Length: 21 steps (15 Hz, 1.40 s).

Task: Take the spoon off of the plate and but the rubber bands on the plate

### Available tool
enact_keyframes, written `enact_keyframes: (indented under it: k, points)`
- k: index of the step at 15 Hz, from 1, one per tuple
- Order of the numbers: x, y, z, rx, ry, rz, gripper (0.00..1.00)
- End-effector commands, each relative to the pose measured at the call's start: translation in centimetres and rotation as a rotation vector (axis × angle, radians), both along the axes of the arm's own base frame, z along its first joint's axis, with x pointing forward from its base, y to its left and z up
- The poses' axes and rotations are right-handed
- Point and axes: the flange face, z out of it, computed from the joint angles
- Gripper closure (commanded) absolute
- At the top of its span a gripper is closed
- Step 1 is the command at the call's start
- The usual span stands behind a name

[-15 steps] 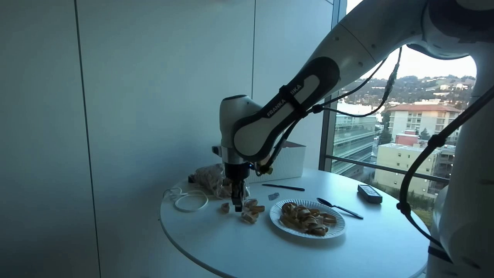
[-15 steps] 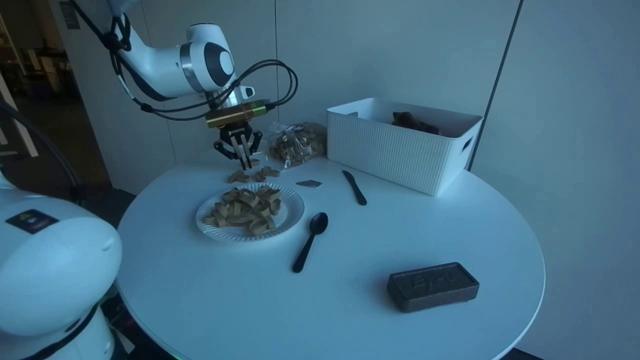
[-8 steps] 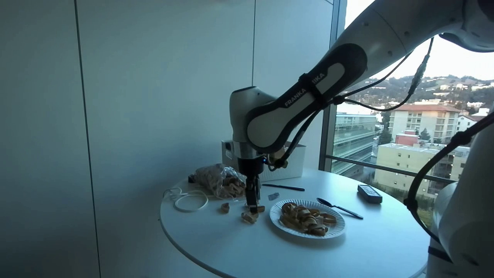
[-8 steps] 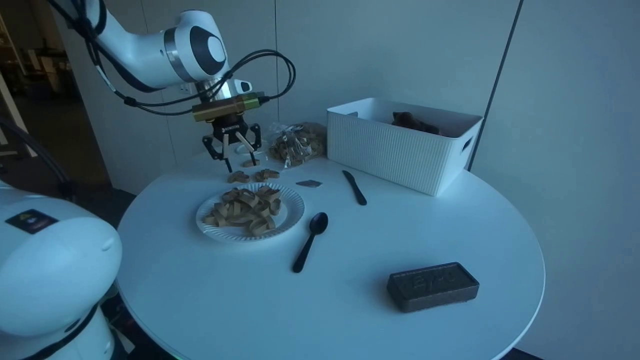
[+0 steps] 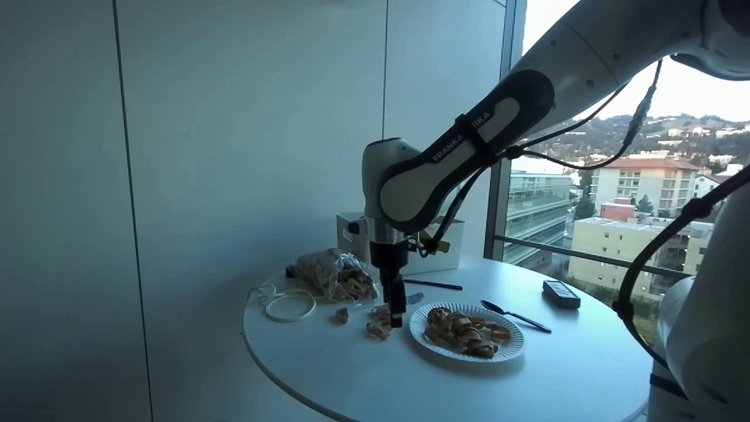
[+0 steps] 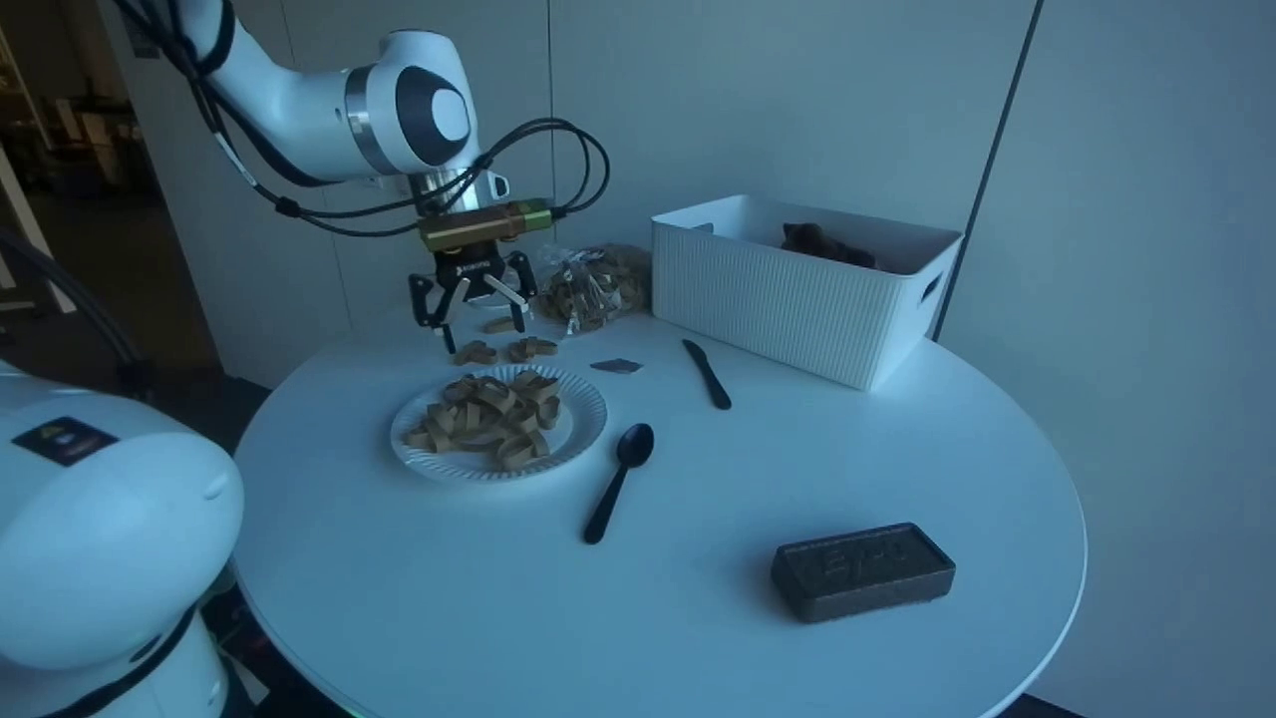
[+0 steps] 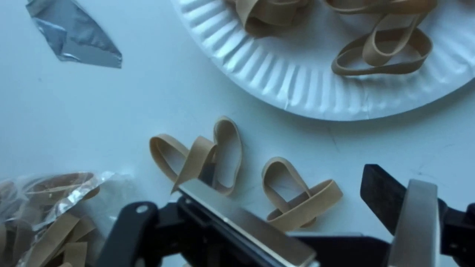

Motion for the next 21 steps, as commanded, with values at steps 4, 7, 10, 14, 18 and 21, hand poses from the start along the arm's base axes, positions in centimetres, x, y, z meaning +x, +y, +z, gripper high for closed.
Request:
enact_keyframes:
  k: [4,7,10,14,18,21]
  points:
    - [2.2,-0.9,-1.9,0.073,-0.006,0.137,0.00]
    - [3.1,-1.1,-3.2,0.076,0.000,0.144,0.00]
    - [3.4,-1.0,-3.2,0.065,-0.012,0.162,0.31]
    - [3.5,-0.7,-2.5,0.065,-0.042,0.182,0.63]
    - [3.6,-0.5,-2.5,0.077,-0.043,0.183,0.94]
    - [3.6,-0.6,-2.3,0.076,-0.047,0.169,0.96]
